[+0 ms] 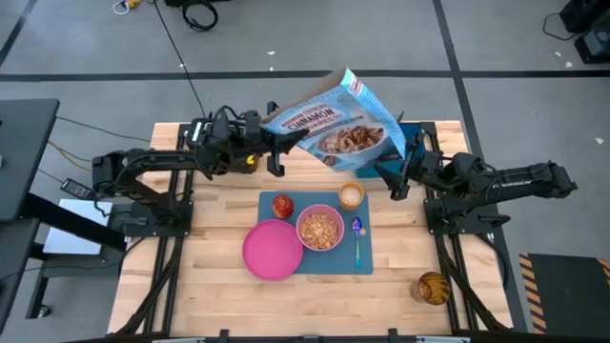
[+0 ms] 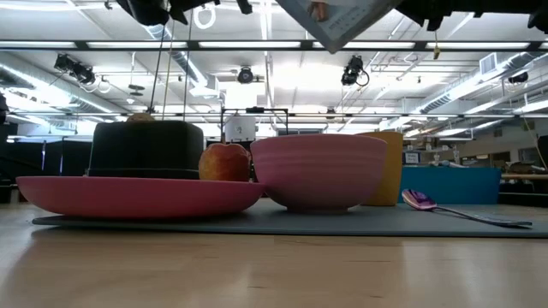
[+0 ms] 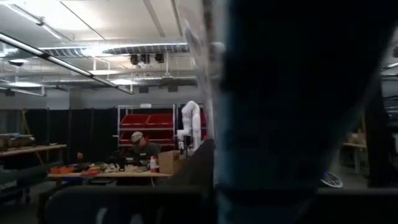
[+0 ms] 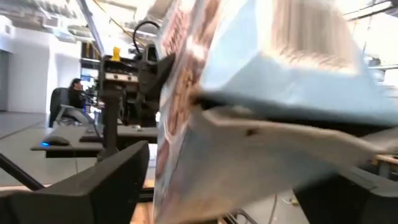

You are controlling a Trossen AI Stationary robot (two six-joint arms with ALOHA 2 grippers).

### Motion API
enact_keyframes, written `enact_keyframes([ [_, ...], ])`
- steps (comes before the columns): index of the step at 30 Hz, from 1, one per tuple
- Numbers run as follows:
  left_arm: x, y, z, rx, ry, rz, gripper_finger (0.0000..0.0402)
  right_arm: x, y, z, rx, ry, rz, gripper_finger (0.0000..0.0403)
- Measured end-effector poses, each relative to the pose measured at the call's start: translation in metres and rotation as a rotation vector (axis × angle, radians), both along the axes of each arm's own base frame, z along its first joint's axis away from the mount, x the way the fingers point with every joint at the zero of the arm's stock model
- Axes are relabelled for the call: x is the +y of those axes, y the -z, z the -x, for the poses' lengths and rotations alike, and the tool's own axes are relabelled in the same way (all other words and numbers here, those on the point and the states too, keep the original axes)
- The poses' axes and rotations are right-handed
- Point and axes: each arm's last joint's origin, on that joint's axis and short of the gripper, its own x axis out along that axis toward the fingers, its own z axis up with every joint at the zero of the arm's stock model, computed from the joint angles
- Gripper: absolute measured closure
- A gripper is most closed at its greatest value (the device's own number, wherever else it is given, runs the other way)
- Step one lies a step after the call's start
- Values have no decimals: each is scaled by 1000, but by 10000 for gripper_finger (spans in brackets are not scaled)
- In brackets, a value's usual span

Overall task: Arrange a breakfast setting
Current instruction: Pour the cereal into the pink bowl

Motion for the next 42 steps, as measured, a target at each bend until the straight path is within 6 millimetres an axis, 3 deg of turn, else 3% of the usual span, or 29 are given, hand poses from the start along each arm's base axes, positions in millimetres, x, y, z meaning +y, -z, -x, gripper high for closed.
enact_keyframes([
  [5,3,-12,18,72,-21,-32,381,-2,6,7,77,45,-22,5],
  [12,16,-11,42,302,-156,-40,386,-3,21,13,213,64,-114,8],
  [17,28,15,31,470,-245,16,387,-3,23,13,231,61,-135,9],
  [21,39,50,22,568,-315,105,387,-2,23,13,228,55,-134,9],
  [31,55,102,13,531,-441,123,387,-1,23,13,229,46,-132,9],
  [34,58,119,8,600,-461,115,387,-1,23,13,226,42,-144,9],
  [42,61,124,8,649,-481,73,369,-1,23,12,229,13,-149,9],
])
